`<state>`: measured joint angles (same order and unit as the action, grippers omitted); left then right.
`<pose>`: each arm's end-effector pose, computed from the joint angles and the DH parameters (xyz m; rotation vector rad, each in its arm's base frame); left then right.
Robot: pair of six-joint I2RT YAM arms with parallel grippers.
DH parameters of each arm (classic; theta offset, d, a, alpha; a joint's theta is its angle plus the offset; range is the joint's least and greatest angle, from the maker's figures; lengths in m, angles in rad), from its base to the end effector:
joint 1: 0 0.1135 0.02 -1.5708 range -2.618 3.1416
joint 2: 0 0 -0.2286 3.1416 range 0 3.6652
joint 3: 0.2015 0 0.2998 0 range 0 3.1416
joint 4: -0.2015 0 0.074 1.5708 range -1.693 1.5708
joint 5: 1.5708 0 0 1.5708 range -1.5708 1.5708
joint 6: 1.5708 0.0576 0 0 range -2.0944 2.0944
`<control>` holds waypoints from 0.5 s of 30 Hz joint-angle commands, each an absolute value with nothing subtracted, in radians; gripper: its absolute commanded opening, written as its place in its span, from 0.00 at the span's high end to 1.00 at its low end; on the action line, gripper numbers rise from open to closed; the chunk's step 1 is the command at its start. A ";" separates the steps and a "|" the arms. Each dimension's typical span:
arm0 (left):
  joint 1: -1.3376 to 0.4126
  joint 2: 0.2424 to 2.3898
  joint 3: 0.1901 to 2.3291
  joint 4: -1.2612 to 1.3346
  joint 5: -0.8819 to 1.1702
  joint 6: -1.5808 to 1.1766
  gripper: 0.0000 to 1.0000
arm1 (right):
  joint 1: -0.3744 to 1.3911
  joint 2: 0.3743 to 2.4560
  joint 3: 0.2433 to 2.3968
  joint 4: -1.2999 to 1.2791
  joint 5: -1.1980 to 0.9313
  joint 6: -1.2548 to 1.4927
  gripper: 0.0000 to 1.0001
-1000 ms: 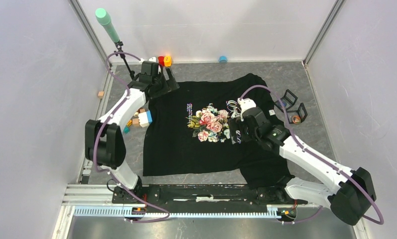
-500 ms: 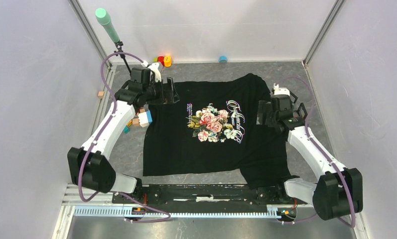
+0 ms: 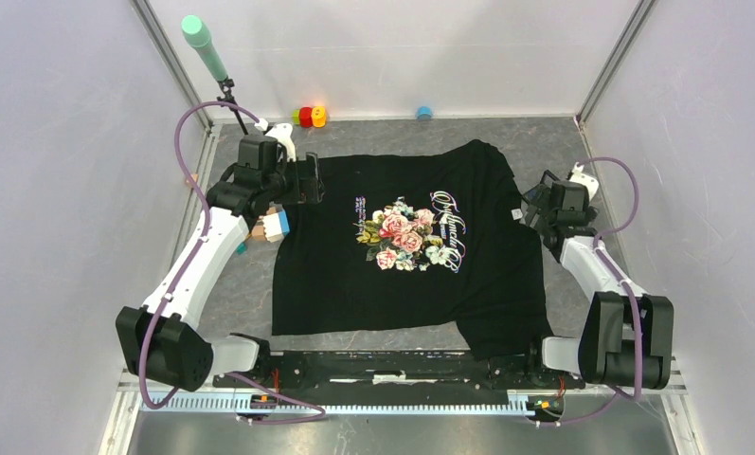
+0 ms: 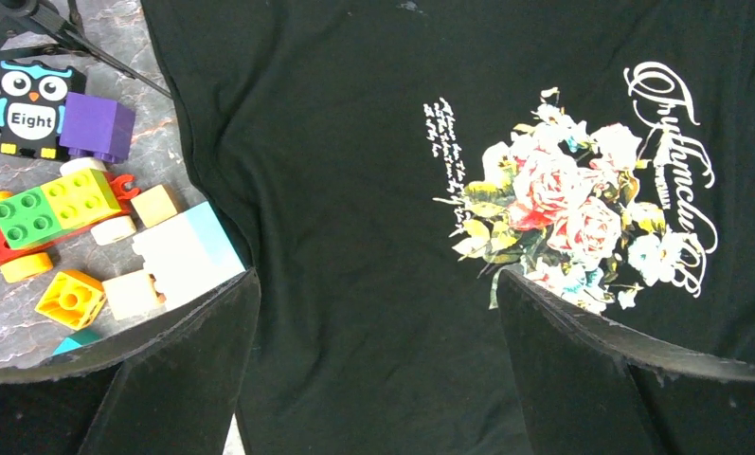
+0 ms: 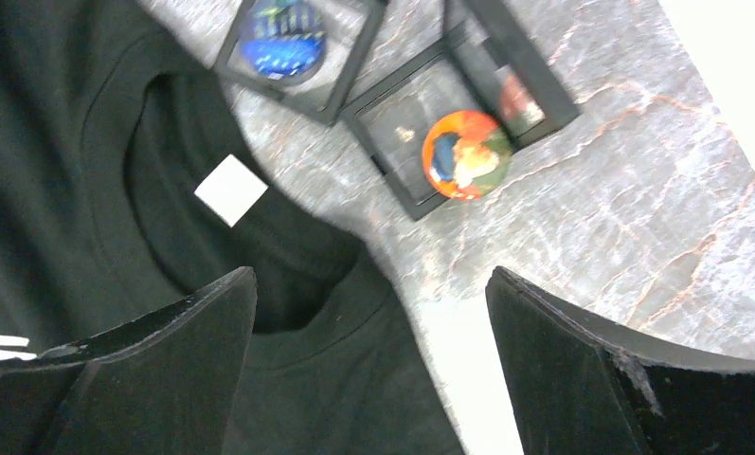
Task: Pin the brooch onto the clothing
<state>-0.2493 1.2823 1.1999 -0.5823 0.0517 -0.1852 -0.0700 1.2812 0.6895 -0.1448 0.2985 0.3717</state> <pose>0.3444 -0.0908 0.2871 0.1004 2.2485 -0.2930 0.3256 -0.0398 0.1319 0.6448 2.1814 -0.1863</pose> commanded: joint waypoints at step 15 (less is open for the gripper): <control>-0.291 1.278 1.221 -0.592 -0.037 -0.127 0.00 | -0.309 1.450 0.667 0.098 0.248 0.430 0.13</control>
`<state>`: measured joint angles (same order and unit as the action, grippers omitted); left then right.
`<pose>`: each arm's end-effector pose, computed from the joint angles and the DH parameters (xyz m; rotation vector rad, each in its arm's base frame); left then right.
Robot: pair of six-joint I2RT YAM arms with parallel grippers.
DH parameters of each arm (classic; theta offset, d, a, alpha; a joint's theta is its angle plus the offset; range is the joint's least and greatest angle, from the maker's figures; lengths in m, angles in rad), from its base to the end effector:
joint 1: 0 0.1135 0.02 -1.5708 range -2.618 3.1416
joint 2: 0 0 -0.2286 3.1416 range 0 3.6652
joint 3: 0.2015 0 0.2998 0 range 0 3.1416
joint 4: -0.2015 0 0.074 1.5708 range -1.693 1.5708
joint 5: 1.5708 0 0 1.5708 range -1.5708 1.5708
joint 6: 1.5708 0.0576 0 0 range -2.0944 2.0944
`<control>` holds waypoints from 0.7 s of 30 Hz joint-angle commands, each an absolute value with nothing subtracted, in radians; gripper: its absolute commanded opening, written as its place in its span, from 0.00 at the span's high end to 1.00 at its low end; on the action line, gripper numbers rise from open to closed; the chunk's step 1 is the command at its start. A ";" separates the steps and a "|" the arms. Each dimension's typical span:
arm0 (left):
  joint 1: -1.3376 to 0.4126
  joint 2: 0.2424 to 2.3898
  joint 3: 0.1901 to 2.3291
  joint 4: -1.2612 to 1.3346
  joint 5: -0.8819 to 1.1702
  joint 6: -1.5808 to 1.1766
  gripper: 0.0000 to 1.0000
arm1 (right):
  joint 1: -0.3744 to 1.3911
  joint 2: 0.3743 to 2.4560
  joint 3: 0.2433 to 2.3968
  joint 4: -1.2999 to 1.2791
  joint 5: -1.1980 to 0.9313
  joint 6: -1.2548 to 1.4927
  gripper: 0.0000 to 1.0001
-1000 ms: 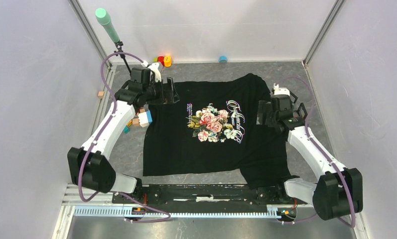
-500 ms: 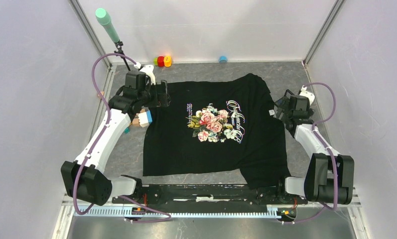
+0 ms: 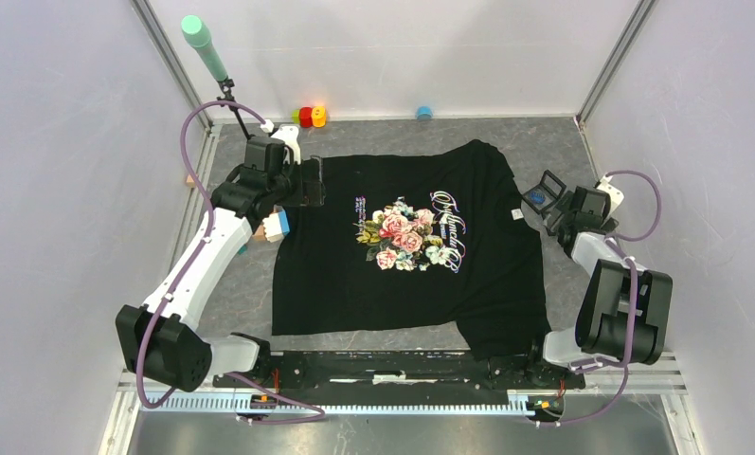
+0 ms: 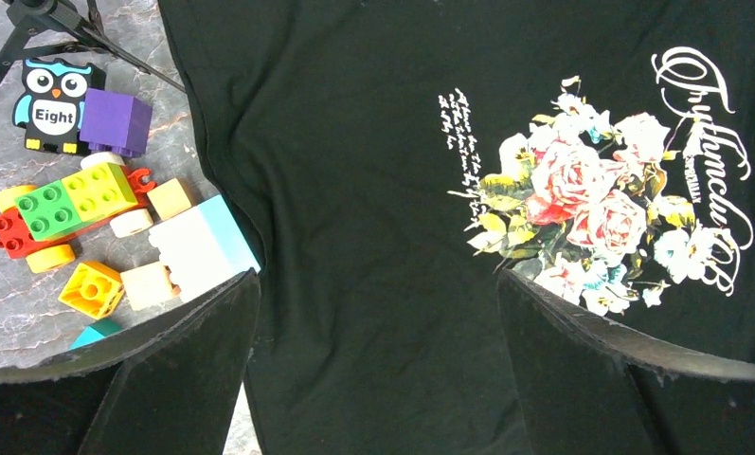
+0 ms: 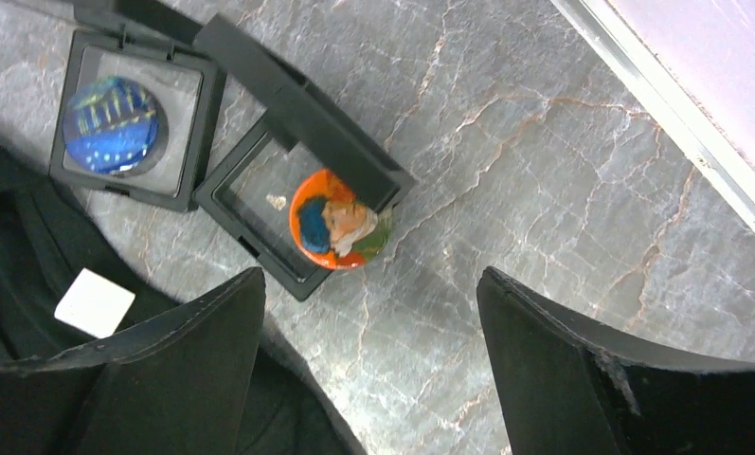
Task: Pin the brooch onto the clothing
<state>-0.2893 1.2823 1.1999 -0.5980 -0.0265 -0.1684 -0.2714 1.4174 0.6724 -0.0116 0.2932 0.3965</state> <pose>0.3406 -0.0998 0.2855 0.1223 2.2565 -0.2155 0.3188 -0.1060 0.0957 0.8918 2.1238 -0.2768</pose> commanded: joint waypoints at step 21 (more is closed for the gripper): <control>-0.291 1.292 1.222 -0.591 -0.015 -0.132 0.00 | -0.332 1.598 0.741 0.158 0.220 0.427 0.22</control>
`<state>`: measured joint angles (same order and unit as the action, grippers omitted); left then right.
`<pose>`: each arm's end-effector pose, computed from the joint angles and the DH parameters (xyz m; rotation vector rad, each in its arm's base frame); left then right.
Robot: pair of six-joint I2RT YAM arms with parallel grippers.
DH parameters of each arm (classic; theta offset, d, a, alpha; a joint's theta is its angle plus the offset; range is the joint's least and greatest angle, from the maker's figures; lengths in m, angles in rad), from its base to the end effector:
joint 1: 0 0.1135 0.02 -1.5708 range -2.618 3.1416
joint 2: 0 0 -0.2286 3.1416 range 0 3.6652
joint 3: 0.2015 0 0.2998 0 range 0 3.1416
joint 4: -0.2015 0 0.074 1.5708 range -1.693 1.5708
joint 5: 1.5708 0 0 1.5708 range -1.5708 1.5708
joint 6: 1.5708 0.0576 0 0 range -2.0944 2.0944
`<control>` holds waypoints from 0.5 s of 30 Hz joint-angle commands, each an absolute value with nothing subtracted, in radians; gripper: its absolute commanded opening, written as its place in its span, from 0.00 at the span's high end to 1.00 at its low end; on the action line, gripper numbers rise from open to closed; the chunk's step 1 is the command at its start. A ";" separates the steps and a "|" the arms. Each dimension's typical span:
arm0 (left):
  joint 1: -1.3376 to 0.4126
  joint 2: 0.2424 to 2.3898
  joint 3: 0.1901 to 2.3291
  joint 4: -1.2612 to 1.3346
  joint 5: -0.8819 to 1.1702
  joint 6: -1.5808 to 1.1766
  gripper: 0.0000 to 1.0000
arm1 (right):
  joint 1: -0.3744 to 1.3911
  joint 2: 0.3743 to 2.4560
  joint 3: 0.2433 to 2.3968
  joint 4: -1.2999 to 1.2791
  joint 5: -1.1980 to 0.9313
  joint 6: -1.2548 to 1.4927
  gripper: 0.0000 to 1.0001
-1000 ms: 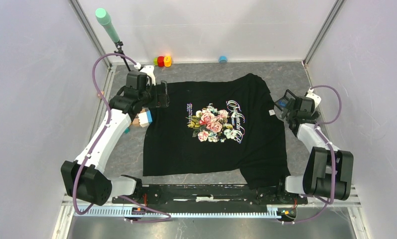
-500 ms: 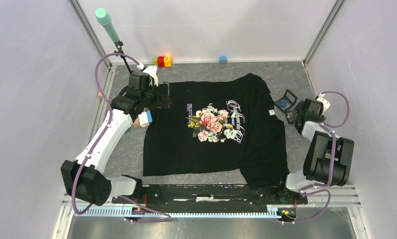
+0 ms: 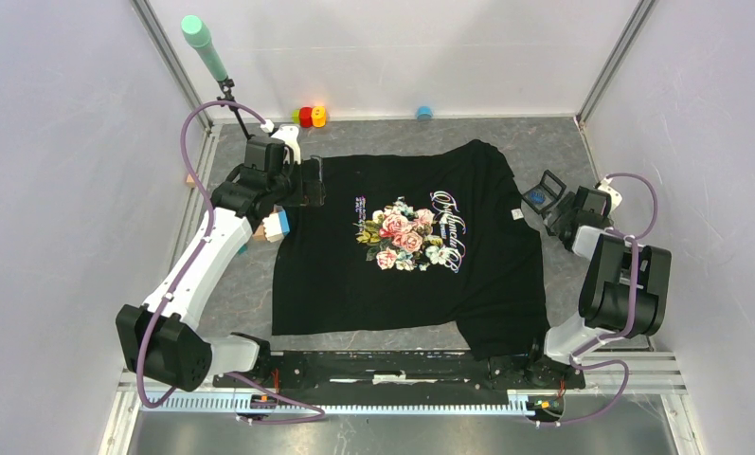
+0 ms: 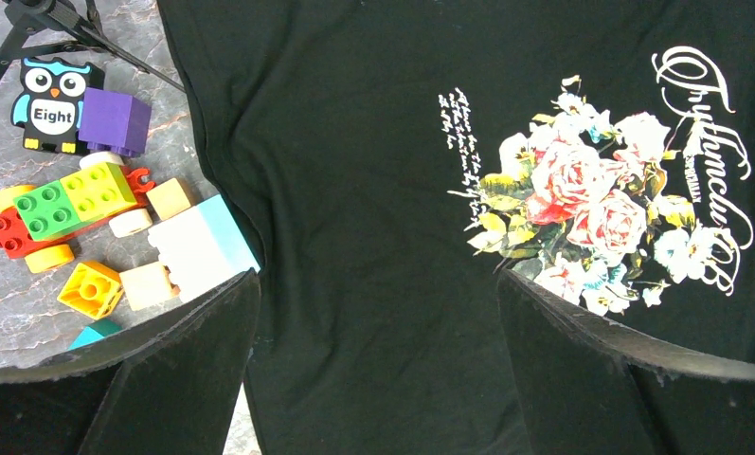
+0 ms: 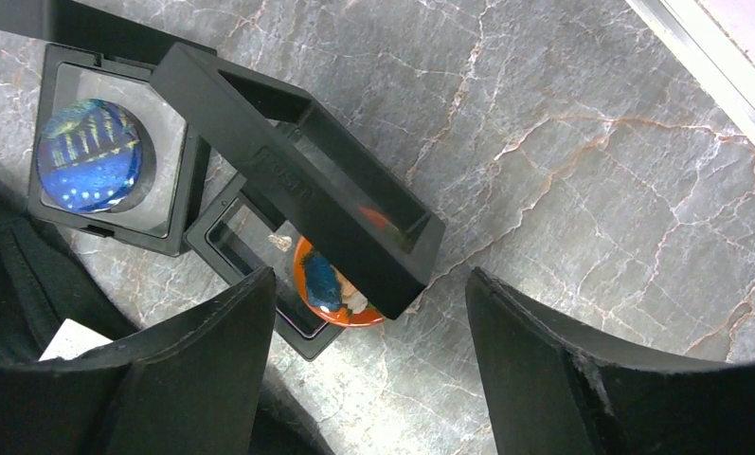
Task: Pin the brooch onto the clothing
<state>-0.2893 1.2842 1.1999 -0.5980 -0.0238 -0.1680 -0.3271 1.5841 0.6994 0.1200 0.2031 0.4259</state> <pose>0.3409 -0.1000 0.2849 0.1243 2.2586 -0.2178 0.3274 -0.1234 0.0625 0.9472 2.1215 -0.1874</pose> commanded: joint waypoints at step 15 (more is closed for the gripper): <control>-0.291 1.290 1.221 -0.590 -0.008 -0.135 0.00 | -0.331 1.637 0.751 0.176 0.245 0.390 0.37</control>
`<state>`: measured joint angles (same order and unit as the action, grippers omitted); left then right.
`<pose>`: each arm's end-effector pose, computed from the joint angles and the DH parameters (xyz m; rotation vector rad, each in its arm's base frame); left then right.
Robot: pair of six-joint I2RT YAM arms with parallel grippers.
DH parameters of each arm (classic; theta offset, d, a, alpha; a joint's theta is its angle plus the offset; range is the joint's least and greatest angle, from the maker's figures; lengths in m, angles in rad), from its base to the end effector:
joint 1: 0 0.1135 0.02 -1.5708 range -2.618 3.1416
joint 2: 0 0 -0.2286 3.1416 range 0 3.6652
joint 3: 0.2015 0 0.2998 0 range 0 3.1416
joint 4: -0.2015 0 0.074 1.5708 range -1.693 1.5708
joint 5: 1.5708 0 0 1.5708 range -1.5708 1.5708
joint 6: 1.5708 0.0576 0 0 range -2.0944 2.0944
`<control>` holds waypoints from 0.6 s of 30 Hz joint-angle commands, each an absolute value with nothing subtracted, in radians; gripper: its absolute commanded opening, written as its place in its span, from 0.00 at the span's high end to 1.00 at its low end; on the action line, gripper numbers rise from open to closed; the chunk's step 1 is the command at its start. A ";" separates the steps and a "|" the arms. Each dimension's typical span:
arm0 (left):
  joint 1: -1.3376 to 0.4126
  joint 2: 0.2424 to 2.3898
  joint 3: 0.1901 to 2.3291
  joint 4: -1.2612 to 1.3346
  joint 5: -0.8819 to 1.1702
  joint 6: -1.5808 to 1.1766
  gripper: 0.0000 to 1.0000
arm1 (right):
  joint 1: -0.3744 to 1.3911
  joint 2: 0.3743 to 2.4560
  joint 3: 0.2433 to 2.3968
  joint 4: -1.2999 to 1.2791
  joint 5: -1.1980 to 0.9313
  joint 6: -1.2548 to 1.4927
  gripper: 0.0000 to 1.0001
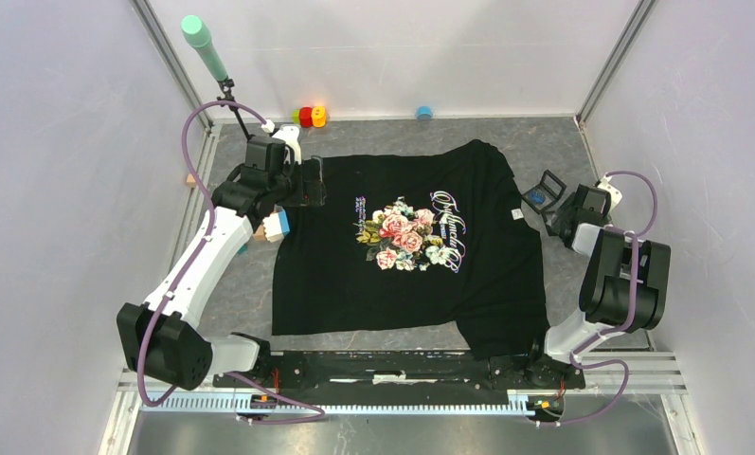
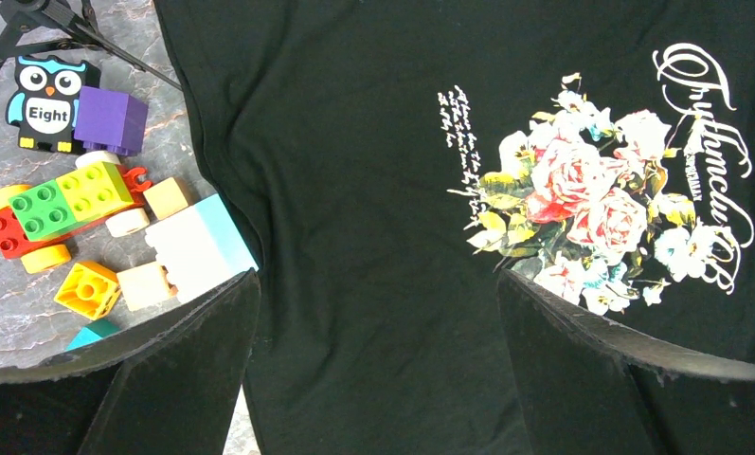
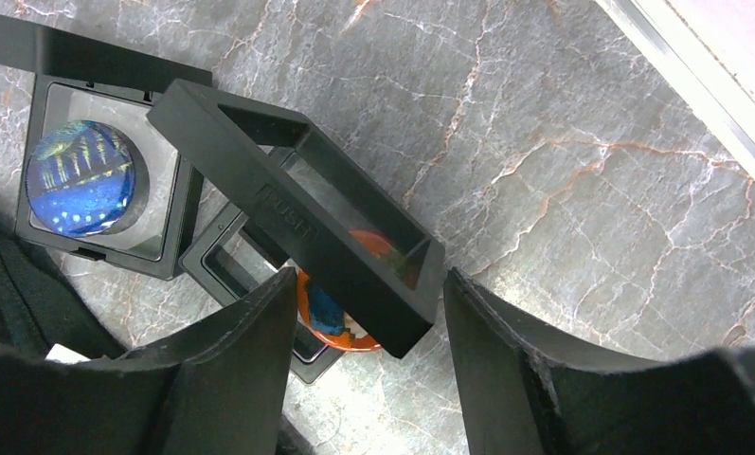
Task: Pin the brooch onto the clothing
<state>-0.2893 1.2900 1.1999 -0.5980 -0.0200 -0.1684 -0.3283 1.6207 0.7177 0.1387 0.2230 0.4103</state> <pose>0.3418 -0.1005 0.2829 0.1264 2.2647 -0.2210 0.3313 -0.1263 0.0583 0.9404 2.1227 -0.2189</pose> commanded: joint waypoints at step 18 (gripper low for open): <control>-0.291 1.290 1.220 -0.589 -0.005 -0.138 0.00 | -0.330 1.586 0.724 0.189 0.188 0.385 0.58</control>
<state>-0.2893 1.2900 1.1999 -0.5980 -0.0170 -0.1684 -0.3286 1.6329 0.7181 0.1677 0.2089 0.3973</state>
